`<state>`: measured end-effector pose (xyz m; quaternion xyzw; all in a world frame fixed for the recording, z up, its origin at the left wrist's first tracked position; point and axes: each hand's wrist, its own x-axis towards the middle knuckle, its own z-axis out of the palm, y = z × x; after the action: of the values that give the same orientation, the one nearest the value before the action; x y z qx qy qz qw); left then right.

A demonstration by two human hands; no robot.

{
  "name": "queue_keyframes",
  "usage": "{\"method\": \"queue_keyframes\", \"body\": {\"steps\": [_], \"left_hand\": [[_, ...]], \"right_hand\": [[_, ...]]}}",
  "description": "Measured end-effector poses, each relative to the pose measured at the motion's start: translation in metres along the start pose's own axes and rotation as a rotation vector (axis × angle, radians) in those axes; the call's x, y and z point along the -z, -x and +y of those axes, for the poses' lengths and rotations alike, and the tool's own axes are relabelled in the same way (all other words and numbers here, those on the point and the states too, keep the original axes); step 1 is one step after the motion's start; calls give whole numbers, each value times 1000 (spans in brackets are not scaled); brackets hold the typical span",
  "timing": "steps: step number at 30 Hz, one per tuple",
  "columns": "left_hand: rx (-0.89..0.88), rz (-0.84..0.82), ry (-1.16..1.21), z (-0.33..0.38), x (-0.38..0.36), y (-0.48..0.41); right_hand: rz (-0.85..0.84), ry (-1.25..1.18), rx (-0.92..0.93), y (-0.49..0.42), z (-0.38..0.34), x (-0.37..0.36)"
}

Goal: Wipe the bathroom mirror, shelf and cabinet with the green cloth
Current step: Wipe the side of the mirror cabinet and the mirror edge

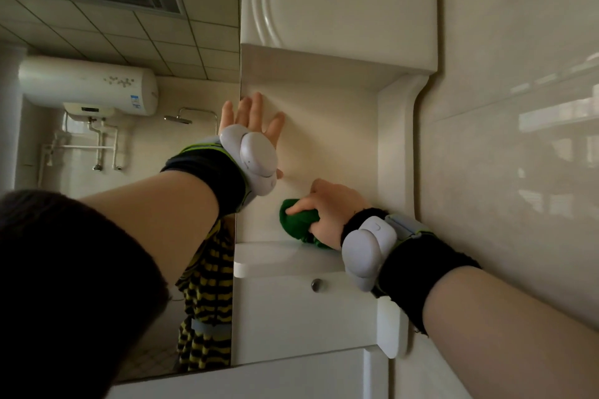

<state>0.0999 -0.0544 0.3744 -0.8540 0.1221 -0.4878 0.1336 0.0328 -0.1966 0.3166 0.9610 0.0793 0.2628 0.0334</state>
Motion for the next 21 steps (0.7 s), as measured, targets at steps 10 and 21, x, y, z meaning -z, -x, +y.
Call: {"method": "queue_keyframes", "body": {"steps": [10,21], "left_hand": [[38,3,165,11,-4,-1],[26,95,163,11,-28,-8]], "right_hand": [[62,-72,16,7,8,-4],[828,-330,-119,-37,36,53]]}}
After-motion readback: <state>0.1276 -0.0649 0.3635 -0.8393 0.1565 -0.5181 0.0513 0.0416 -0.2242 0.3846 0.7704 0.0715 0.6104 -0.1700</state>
